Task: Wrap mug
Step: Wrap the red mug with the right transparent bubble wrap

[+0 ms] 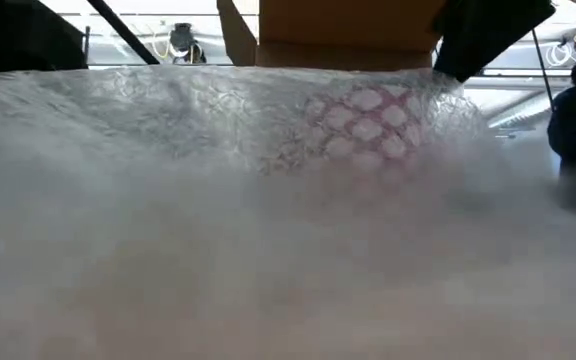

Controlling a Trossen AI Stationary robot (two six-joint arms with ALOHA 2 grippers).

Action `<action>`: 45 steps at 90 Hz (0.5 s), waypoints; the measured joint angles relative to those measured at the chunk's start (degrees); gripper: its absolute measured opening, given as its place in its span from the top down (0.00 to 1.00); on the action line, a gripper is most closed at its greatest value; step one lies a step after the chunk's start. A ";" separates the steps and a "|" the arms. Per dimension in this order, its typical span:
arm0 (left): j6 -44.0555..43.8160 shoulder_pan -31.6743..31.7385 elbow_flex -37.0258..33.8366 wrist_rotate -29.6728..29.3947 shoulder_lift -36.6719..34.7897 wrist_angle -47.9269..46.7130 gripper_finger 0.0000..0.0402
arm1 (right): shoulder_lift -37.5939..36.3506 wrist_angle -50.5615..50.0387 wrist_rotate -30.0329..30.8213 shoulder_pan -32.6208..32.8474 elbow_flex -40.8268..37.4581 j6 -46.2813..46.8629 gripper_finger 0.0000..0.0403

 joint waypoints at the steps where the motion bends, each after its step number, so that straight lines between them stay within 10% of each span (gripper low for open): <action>1: 0.02 0.00 0.01 -0.03 0.00 0.00 0.63 | 0.00 0.73 -0.74 -0.18 -0.27 -0.44 0.62; 45: 0.04 0.04 0.01 -0.72 -0.02 0.02 0.63 | 0.99 17.58 -12.41 -4.81 -8.76 -6.24 0.62</action>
